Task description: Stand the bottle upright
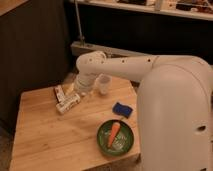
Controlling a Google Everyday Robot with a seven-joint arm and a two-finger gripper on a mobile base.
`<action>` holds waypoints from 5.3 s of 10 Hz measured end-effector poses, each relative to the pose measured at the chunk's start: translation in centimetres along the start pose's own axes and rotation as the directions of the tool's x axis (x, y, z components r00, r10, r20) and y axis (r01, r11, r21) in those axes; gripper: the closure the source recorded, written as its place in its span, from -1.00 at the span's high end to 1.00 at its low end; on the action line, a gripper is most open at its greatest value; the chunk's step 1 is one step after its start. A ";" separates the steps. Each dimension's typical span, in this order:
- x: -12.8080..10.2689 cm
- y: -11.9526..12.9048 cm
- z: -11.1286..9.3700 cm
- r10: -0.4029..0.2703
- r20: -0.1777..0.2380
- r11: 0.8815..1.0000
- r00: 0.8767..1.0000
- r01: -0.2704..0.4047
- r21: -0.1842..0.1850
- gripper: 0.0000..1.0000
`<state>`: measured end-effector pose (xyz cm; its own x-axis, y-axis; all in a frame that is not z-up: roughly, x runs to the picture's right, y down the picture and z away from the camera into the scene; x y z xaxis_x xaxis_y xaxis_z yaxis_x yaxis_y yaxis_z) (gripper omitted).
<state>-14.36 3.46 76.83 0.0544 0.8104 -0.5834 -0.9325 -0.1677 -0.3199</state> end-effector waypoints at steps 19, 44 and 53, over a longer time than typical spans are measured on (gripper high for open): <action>0.0 0.0 0.0 0.000 0.000 1.000 1.000 0.000 0.000 0.60; -11.4 -4.2 6.8 0.351 -0.089 0.936 0.932 -0.346 0.067 0.60; -12.3 -3.4 11.6 0.378 -0.172 0.922 0.910 -0.352 0.162 0.60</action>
<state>-16.00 0.62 93.78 -0.2411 0.5771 -0.7803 -0.9366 -0.3489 0.0314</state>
